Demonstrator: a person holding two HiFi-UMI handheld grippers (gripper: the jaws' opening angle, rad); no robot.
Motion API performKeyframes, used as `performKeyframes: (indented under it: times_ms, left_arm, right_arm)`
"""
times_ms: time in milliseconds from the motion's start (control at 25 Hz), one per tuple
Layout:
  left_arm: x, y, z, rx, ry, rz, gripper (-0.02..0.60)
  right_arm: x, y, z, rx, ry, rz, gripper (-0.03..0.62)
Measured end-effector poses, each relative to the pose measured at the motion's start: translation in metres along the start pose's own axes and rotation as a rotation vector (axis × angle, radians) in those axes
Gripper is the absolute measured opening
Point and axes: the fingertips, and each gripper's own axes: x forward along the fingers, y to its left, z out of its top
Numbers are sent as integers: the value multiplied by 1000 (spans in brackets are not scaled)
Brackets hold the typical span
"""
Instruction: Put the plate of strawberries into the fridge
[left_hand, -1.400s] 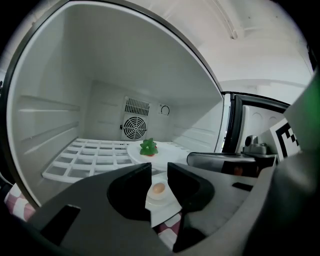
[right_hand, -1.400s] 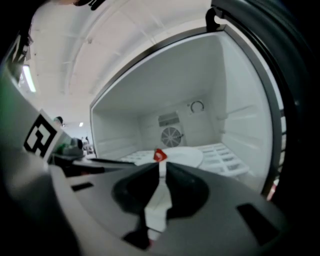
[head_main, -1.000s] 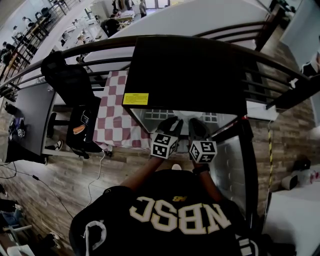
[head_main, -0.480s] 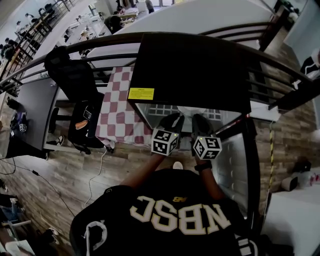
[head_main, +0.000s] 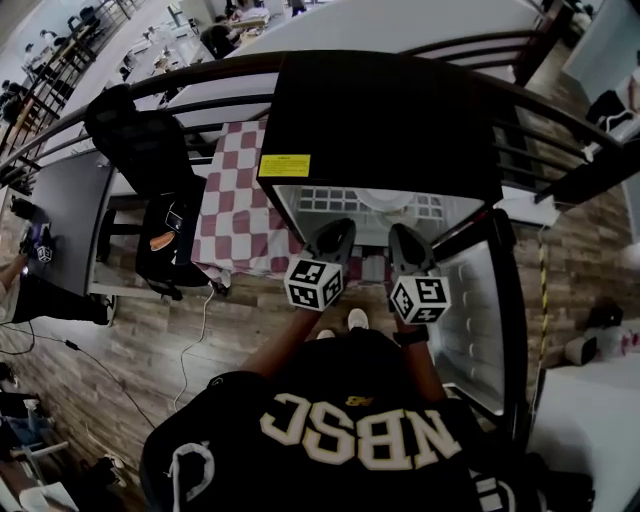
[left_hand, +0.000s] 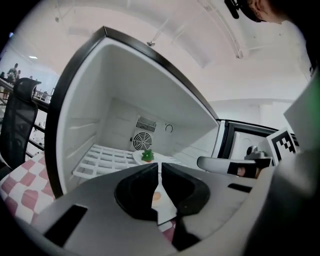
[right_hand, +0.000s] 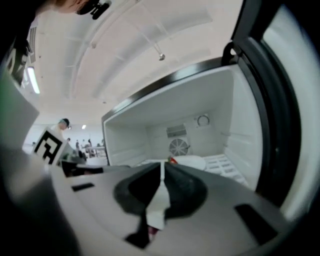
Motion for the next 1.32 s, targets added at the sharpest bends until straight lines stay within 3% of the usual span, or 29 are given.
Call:
performKeyframes:
  times_ms: [480, 760, 880, 1320]
  left_arm:
    - [-37, -33, 18, 91, -52, -55, 17]
    - [-45, -50, 48, 117, -148, -74, 17]
    - [-43, -51, 48, 138, -146, -77, 17]
    - [-24, -52, 43, 95, -112, -98, 17]
  right_arm:
    - [-39, 39, 15, -93, -34, 7, 21]
    - [-41, 51, 26, -131, -79, -6, 21]
    - [-41, 47, 33, -136, -103, -21, 21]
    - [-33, 36, 45, -149, -98, -28, 21]
